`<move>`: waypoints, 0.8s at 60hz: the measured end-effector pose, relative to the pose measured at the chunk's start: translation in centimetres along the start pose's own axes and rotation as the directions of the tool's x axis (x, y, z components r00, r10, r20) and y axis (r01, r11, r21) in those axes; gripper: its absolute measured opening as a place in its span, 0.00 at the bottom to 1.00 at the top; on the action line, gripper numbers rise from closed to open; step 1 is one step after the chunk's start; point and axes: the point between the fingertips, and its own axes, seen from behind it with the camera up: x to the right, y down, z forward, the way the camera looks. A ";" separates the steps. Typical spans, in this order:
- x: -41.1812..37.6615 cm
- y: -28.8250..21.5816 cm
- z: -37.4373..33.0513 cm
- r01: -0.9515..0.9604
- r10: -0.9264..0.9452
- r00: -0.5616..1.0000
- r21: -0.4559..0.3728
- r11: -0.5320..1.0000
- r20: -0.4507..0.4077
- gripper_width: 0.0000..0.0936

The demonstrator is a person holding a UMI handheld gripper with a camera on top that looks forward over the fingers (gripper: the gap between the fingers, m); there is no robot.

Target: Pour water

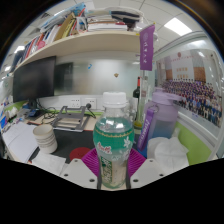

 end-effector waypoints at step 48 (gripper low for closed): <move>-10.1 -7.1 6.5 0.983 -0.991 0.103 -0.160 0.088 0.090 0.33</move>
